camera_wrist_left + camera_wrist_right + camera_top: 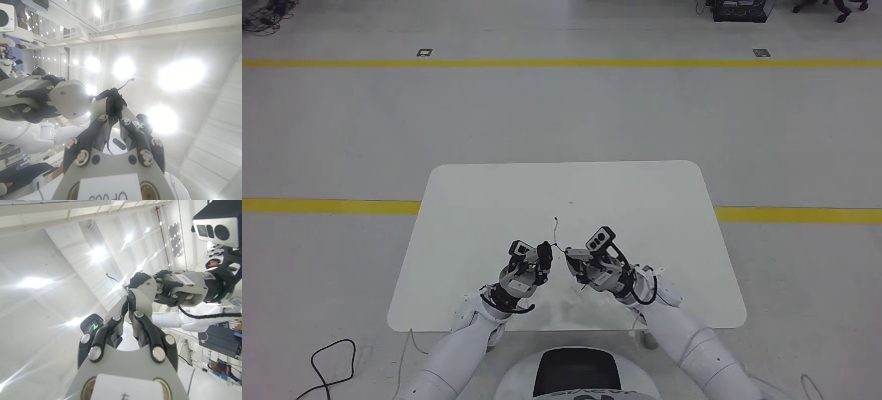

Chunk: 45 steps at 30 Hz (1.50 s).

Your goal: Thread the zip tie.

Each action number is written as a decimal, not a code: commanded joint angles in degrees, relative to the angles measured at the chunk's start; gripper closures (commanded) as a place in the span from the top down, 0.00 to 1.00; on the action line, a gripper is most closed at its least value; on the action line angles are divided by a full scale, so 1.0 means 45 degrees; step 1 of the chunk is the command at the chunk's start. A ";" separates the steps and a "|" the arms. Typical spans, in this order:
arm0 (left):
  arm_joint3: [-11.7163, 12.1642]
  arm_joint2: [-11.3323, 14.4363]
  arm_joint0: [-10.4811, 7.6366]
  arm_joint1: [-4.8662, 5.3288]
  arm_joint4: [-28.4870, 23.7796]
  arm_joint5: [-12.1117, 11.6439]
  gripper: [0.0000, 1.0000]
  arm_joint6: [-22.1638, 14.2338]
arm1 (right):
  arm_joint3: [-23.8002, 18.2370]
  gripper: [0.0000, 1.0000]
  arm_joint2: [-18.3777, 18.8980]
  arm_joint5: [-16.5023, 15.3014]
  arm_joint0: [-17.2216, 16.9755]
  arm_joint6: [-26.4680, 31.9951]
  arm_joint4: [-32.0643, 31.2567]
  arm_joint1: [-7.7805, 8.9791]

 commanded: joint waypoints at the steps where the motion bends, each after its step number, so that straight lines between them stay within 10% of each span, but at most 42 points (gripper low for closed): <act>1: 0.0000 0.0000 0.0000 0.0000 0.0000 0.0000 0.00 0.0000 | -0.0016 0.00 0.0041 0.0014 -0.0038 -0.0017 -0.0047 0.0009; 45: 0.0000 0.0000 0.0000 0.0000 0.0000 0.0000 0.00 0.0000 | -0.0129 0.00 0.0756 0.0025 -0.0659 -0.0168 -0.0513 0.0152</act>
